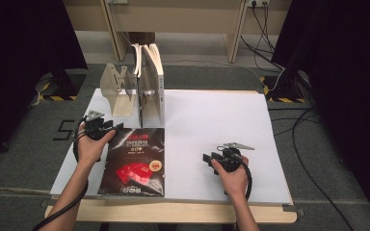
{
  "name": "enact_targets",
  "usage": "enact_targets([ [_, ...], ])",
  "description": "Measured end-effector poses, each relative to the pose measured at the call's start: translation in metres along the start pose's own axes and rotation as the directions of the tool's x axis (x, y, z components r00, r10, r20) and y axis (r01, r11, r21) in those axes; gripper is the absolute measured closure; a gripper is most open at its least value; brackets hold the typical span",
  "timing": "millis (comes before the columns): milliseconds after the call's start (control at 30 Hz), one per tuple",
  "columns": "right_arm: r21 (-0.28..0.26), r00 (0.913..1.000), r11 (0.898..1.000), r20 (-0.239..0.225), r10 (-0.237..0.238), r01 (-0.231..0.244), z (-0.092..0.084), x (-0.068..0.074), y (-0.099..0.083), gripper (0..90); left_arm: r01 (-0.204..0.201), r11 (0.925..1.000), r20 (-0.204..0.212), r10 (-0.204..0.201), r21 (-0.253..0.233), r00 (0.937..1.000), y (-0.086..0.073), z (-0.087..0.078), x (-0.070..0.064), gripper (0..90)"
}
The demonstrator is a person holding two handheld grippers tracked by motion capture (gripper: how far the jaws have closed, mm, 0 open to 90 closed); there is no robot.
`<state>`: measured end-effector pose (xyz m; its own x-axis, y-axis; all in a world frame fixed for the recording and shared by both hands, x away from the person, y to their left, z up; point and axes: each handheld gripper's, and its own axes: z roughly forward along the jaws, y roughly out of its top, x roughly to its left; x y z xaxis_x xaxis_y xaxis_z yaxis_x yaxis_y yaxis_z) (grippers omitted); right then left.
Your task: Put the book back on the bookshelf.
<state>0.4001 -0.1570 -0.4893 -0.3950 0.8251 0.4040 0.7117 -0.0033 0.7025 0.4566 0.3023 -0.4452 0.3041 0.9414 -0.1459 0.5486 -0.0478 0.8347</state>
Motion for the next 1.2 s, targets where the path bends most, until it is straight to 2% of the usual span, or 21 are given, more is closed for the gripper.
enact_targets([
  [200, 0.018, 1.0, 1.0, -0.004, 0.001, -0.001, 0.004, 0.004, 0.0, 53.8, 0.039, 0.9989, -0.044, -0.038, 0.028, 0.9983, -0.015, -0.006, 0.023, 52.8],
  [333, 0.025, 1.0, 1.0, -0.007, -0.003, 0.003, 0.006, 0.005, 0.0, 53.8, 0.075, 0.994, -0.032, -0.073, 0.079, 0.9968, -0.025, -0.002, 0.03, 54.4],
  [433, 0.028, 0.9999, 1.0, -0.01, 0.003, -0.003, 0.007, 0.008, 0.0, 53.9, 0.101, 0.9857, -0.023, -0.098, 0.135, 0.9949, -0.033, 0.006, 0.033, 54.4],
  [500, 0.03, 0.9999, 1.0, -0.015, 0.001, -0.001, 0.008, 0.009, 0.001, 53.8, 0.104, 0.9817, -0.014, -0.103, 0.159, 0.9946, -0.038, 0.01, 0.034, 57.4],
  [633, 0.033, 0.9998, 0.999, -0.018, -0.002, 0.003, 0.008, 0.011, 0.002, 53.8, 0.118, 0.977, 0.003, -0.121, 0.177, 0.9927, -0.043, 0.013, 0.035, 60.7],
  [733, 0.037, 0.9998, 0.999, -0.018, 0.002, -0.002, 0.009, 0.012, 0.003, 53.8, 0.116, 0.9767, 0.01, -0.12, 0.181, 0.9928, -0.043, 0.012, 0.035, 61.8],
  [833, 0.032, 0.9997, 0.999, -0.019, -0.014, 0.014, 0.01, 0.012, 0.003, 53.8, 0.108, 0.9747, 0.027, -0.116, 0.195, 0.9929, -0.043, 0.012, 0.035, 62.7],
  [933, 0.04, 0.9997, 0.999, -0.022, -0.003, 0.003, 0.011, 0.014, 0.004, 53.8, 0.1, 0.9753, 0.034, -0.109, 0.197, 0.9935, -0.043, 0.012, 0.033, 64.3],
  [1200, 0.045, 0.9994, 0.999, -0.028, -0.019, 0.021, 0.014, 0.017, 0.006, 53.8, 0.088, 0.9747, 0.019, -0.094, 0.205, 0.9954, -0.044, 0.01, 0.028, 65.7],
])
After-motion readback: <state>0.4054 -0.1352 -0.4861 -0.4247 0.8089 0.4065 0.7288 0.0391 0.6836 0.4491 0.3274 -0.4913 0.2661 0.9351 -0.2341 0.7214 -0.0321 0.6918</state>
